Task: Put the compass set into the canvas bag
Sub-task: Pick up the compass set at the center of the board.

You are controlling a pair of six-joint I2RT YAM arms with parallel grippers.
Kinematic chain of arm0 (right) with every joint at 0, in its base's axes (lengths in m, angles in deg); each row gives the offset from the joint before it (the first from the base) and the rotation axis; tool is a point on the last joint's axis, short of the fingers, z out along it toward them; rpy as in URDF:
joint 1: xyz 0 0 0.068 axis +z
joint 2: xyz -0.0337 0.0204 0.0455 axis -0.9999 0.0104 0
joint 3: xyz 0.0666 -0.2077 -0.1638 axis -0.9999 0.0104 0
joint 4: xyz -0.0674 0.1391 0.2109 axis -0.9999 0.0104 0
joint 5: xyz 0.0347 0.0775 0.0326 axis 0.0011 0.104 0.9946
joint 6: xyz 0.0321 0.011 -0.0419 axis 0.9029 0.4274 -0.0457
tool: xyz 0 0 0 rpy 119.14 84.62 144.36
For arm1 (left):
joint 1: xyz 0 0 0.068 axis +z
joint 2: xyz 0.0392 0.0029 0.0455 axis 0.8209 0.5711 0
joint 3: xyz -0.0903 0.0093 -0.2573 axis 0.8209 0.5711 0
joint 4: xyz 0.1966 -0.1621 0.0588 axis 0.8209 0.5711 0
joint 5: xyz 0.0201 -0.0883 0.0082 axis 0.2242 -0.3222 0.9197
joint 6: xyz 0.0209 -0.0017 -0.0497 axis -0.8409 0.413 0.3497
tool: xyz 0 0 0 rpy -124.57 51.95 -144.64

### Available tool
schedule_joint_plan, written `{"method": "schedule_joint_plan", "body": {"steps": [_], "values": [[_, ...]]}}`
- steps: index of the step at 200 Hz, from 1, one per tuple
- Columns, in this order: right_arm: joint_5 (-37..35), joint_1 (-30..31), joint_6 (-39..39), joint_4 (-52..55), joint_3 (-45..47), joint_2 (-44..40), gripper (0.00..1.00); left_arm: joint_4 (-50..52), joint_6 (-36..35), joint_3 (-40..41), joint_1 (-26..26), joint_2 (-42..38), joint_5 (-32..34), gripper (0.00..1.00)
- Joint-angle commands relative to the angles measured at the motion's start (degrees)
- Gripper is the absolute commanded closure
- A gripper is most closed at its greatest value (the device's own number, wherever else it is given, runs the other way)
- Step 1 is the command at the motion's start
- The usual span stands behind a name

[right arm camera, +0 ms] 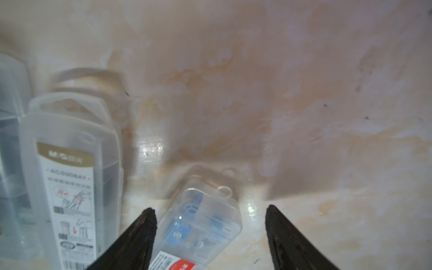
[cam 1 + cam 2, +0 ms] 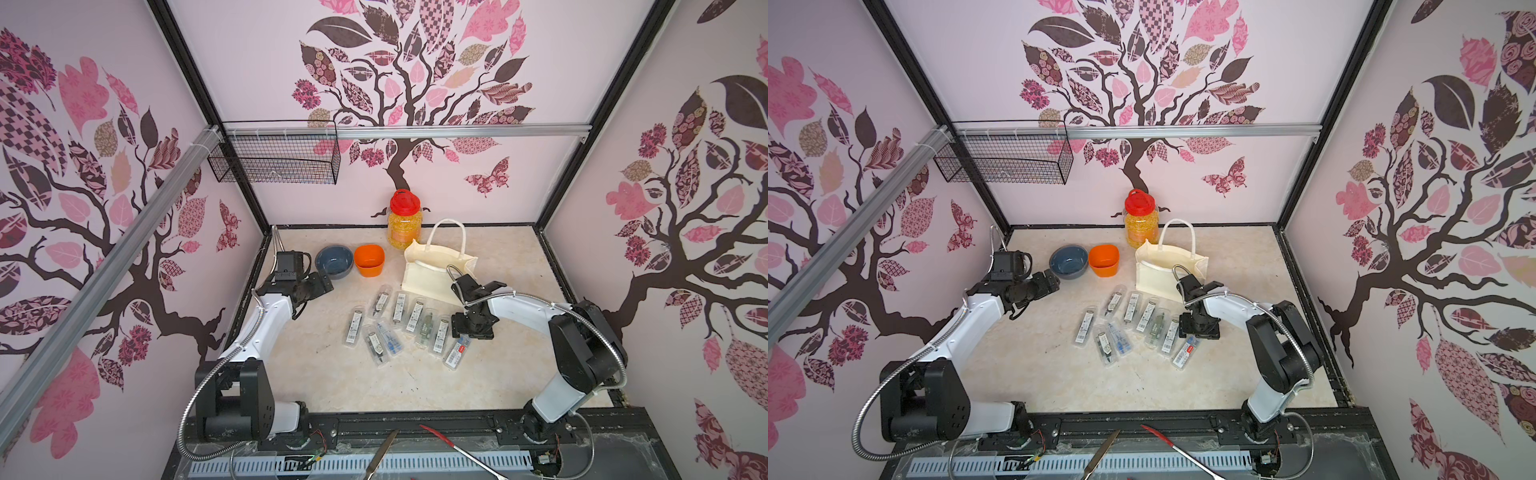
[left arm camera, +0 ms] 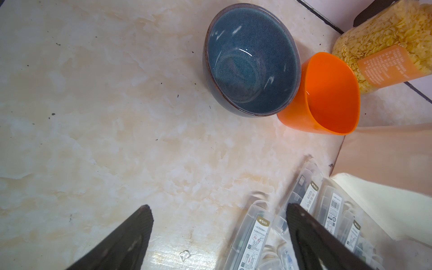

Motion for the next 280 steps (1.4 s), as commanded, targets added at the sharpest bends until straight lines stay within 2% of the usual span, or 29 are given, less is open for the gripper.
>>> {"method": "schedule_joint_plan", "body": {"steps": [1, 46, 73, 99, 131, 163, 179, 194, 211, 231, 280], "values": [[2.11, 0.38, -0.41, 1.55, -0.15, -0.62, 0.25, -0.03, -0.63, -1.74, 0.19, -0.64, 0.01, 0.07], [3.18, 0.35, 0.10, 2.45, 0.52, -1.52, 0.27, 0.11, -0.75, -1.72, 0.24, -0.41, 0.22, 0.07], [3.06, 0.41, -0.23, 2.15, 0.60, -0.55, 0.38, 0.19, -0.73, -1.88, 0.32, -0.24, 0.11, 0.07], [3.62, 0.34, -0.89, 2.36, 0.07, 0.21, 0.38, 0.48, -0.98, -1.88, 0.29, -0.40, 0.44, 0.07], [0.77, 0.23, -1.79, 2.48, 0.16, 0.03, 0.37, 0.54, -1.17, -1.78, 0.28, -0.67, 0.71, 0.07], [-0.68, -0.72, -3.05, 2.03, -0.96, -0.77, 0.40, 0.45, -0.90, -1.70, 0.28, -0.59, 0.73, 0.07], [0.26, -0.73, -3.09, 3.19, -2.11, -0.78, 0.37, 0.45, -0.94, -1.66, 0.28, -0.63, 0.58, 0.07], [3.04, -0.78, -2.57, 4.20, -2.38, -1.18, 0.22, 0.54, -0.91, -1.65, 0.29, -0.70, 0.71, 0.07], [5.46, -0.75, -1.14, 4.04, -1.32, -2.34, 0.17, 0.37, -0.72, -1.61, 0.28, -0.67, 0.56, 0.07], [6.53, -0.72, -0.37, 4.14, -0.04, -2.46, 0.17, 0.37, -0.72, -1.56, 0.28, -0.75, 0.34, 0.07], [7.14, -0.67, 0.45, 3.93, 1.62, -2.30, 0.25, 0.46, -0.89, -1.17, 0.28, -1.36, 0.24, 0.07]]}}
